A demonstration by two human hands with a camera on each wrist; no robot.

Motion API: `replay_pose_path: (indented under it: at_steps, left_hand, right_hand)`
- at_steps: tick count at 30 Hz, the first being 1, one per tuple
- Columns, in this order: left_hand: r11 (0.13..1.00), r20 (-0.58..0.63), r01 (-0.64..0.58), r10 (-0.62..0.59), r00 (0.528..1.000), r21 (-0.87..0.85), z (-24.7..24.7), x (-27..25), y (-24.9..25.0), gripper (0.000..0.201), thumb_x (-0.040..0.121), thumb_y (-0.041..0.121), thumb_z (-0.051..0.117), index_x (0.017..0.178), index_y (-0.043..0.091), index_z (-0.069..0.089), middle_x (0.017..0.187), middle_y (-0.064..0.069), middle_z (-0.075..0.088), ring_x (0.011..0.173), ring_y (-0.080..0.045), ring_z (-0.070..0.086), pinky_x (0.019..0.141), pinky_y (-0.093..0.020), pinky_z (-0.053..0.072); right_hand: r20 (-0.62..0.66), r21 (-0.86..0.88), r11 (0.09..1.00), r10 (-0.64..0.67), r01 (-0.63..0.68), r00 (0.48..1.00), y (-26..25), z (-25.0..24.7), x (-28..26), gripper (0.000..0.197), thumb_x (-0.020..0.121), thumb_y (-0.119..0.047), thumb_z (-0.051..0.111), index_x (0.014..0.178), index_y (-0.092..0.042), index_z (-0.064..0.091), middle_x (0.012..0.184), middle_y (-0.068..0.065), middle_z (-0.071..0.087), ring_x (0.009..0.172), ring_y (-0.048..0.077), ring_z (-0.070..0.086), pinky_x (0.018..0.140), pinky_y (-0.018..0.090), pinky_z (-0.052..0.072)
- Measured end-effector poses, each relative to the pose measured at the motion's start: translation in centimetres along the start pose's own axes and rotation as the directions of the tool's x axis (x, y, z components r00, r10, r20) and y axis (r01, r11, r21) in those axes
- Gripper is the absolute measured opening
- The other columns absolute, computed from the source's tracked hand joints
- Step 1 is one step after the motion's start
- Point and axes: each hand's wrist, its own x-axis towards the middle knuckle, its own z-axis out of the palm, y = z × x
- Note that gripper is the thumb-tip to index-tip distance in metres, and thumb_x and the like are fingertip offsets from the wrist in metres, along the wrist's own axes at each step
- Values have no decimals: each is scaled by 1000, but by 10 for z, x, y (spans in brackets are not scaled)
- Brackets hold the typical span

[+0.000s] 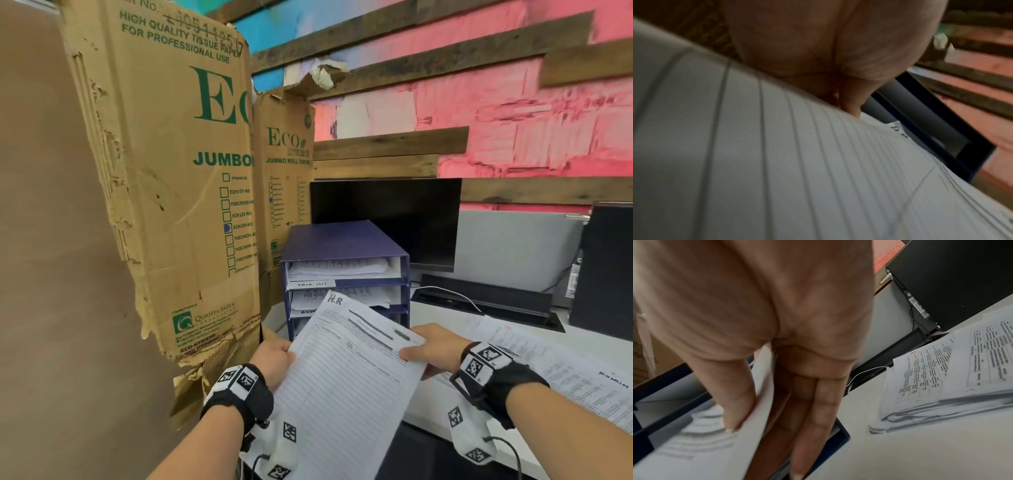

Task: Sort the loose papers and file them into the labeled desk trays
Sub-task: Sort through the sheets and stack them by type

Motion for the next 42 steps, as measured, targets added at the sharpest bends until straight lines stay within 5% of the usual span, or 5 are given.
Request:
replay_pose_path:
  at_steps: [10, 18, 24, 29, 42]
  left_hand:
    - [912, 98, 70, -119, 988, 404, 25, -19, -8, 32, 91, 17, 51, 61, 24, 43, 64, 7, 44, 75, -17, 48, 72, -24, 39]
    - [981, -66, 152, -145, 987, 125, 13, -12, -7, 33, 93, 13, 50, 63, 25, 43, 66, 7, 44, 58, -5, 40, 73, -23, 38]
    - [981, -114, 183, -188, 975, -56, 17, 7, -18, 32, 94, 8, 49, 63, 17, 46, 64, 0, 44, 55, -13, 40, 54, -24, 34]
    - [969, -106, 245, -242, 964, 14, 27, 23, -17, 31, 99, 7, 37, 126, 0, 51, 122, -13, 57, 113, -27, 56, 90, -30, 44]
    - [959, -148, 259, -242, 959, 111, 47, 57, -1, 33, 98, 11, 41, 130, 3, 44, 135, -12, 49, 124, -27, 50, 101, -33, 42]
  right_hand:
    - [-24, -15, 997, 77, -77, 997, 23, 15, -10, 14, 85, -8, 65, 98, -4, 63, 85, 12, 74, 76, 23, 73, 67, 38, 60]
    - [-84, 368, 927, 112, -74, 990, 31, 21, -7, 29, 82, -9, 70, 108, -9, 56, 88, 14, 67, 61, 22, 61, 64, 39, 57]
    - [20, 248, 961, 119, -120, 993, 39, 23, -1, 24, 81, -17, 70, 104, -12, 65, 103, 9, 67, 80, 22, 67, 78, 41, 59]
    - [61, 160, 973, 160, -168, 985, 49, 30, 10, 26, 80, -21, 69, 104, -12, 64, 104, 8, 68, 84, 21, 72, 76, 37, 59]
    - [182, 190, 968, 129, -163, 975, 47, 55, 54, 18, 89, -23, 61, 103, -12, 64, 97, 4, 72, 77, 13, 67, 69, 26, 54]
